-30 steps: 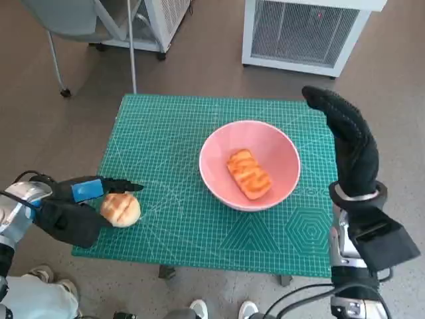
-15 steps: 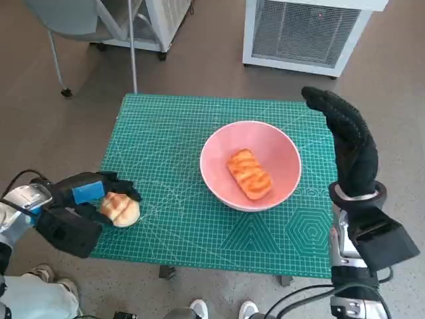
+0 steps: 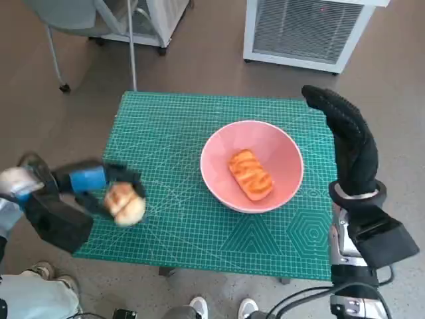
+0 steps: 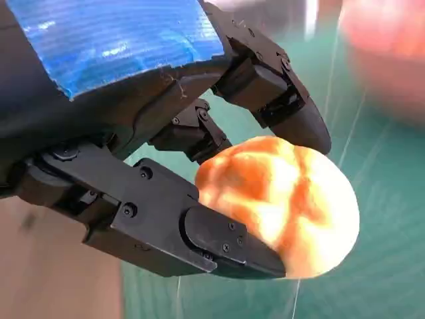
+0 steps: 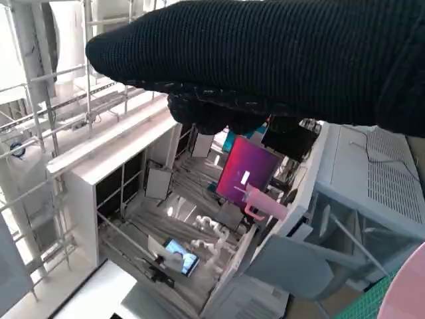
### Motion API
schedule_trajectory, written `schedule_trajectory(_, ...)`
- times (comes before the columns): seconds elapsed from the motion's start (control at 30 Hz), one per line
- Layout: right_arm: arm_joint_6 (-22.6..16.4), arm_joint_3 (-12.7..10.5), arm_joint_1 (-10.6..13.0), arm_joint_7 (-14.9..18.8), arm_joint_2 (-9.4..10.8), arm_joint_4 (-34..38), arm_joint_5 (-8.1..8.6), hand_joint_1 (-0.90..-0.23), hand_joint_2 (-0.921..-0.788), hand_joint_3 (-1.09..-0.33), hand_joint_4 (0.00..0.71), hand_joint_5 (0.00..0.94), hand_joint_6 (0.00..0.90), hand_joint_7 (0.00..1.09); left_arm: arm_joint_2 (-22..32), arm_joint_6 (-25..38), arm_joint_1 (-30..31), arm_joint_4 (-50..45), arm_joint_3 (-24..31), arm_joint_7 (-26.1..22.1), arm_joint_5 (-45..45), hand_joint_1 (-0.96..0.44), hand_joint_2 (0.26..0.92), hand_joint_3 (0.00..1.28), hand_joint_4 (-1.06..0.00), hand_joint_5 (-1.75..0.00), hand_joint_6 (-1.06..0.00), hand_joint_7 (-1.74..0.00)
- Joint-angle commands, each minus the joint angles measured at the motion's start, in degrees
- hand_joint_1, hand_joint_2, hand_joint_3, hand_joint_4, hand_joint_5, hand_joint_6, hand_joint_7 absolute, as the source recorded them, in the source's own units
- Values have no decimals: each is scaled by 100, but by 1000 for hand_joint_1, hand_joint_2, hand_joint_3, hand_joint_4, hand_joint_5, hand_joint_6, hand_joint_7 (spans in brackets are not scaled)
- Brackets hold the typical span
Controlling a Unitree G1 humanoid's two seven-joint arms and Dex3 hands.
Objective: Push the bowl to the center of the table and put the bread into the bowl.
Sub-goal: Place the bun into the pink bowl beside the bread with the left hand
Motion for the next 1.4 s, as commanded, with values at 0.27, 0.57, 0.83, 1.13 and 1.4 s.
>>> schedule_trajectory(0.27,0,-22,-16,44,-49,145,-22,-679,-921,-832,259,4,-1,638,-710,451,-1123,-1002,419,-30,-410,0,920,95,-618,-1150,-640,-1241)
schedule_trajectory(0.57,-28,-19,-4,8,-39,135,-83,-683,-921,-832,259,4,-1,637,-1940,379,-2079,-375,94,830,398,0,920,95,-618,-1172,-637,-1223)
schedule_trajectory(0.83,-18,-45,77,-18,-53,30,-83,-682,-921,-831,259,4,-1,637,-2811,142,-2651,436,-393,1584,1056,-1,918,48,-678,-1111,-693,-1164)
schedule_trajectory(1.13,-11,-128,135,-46,-116,-28,-94,-672,-921,-829,261,5,-1,637,-3328,183,-3008,1348,-1109,2144,1933,-2,920,37,-696,-1047,-699,-1198)
schedule_trajectory(1.4,-14,-175,162,-100,-136,-43,-132,-669,-921,-830,262,5,-1,632,-3584,618,-3109,1877,-1674,1995,2413,-2,920,57,-665,-1185,-682,-1116)
